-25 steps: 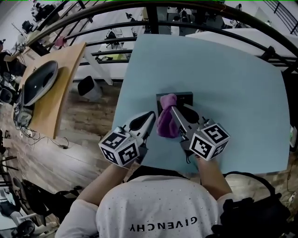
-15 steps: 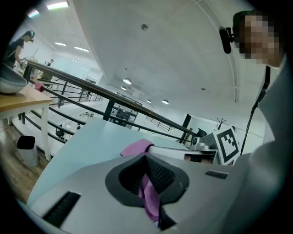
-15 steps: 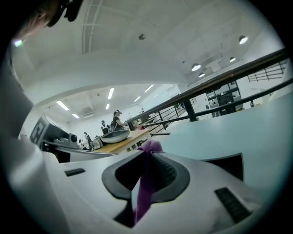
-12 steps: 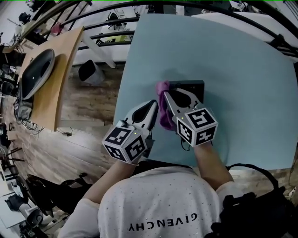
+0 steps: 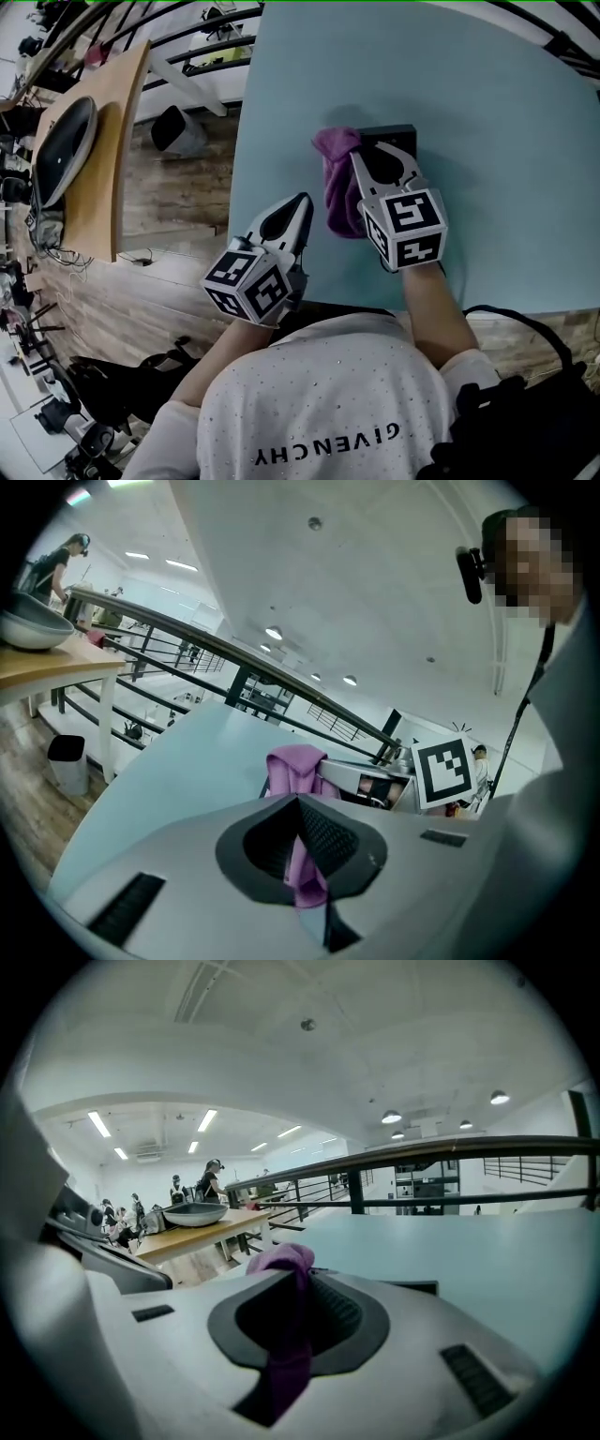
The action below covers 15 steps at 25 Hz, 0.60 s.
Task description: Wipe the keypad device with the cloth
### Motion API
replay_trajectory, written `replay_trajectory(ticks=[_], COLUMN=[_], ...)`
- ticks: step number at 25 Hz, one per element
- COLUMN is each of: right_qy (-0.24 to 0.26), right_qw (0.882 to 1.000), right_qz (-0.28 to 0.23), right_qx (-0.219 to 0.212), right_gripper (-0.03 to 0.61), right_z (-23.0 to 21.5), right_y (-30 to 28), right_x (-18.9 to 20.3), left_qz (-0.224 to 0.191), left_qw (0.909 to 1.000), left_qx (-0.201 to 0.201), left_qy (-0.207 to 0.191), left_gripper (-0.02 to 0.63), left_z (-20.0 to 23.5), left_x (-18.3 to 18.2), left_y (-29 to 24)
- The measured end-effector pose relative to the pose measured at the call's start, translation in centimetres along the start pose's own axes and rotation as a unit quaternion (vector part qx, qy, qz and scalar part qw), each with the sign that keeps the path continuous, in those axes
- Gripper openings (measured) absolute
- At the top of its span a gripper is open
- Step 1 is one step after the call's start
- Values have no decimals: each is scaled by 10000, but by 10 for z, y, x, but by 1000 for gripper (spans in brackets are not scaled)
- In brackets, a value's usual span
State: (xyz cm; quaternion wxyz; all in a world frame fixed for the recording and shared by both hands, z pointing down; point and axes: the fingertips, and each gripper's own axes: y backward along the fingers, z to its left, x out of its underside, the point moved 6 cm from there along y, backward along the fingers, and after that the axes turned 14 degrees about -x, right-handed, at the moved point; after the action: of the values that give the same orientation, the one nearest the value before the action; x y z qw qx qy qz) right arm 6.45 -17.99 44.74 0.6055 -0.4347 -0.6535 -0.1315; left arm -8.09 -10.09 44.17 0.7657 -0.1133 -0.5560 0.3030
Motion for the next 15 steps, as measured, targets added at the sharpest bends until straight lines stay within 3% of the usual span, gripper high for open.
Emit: replay_trajectory(ticks=[8,15], right_qy=[-191,-416], right_qw=[9978,9949], right_qz=[-40,-81], right_qx=[631,920], right_gripper=[40,43], right_z=[-30,-49], right_y=[32,53], right_x=[1,9], left_qz=[-71,-132], left_qw=[10000,9999], left_qx=[4,19], left_qy=[33,31], left_gripper=[0,0], left_z=[2,0], left_x=[-3,-4], left_y=[10,12])
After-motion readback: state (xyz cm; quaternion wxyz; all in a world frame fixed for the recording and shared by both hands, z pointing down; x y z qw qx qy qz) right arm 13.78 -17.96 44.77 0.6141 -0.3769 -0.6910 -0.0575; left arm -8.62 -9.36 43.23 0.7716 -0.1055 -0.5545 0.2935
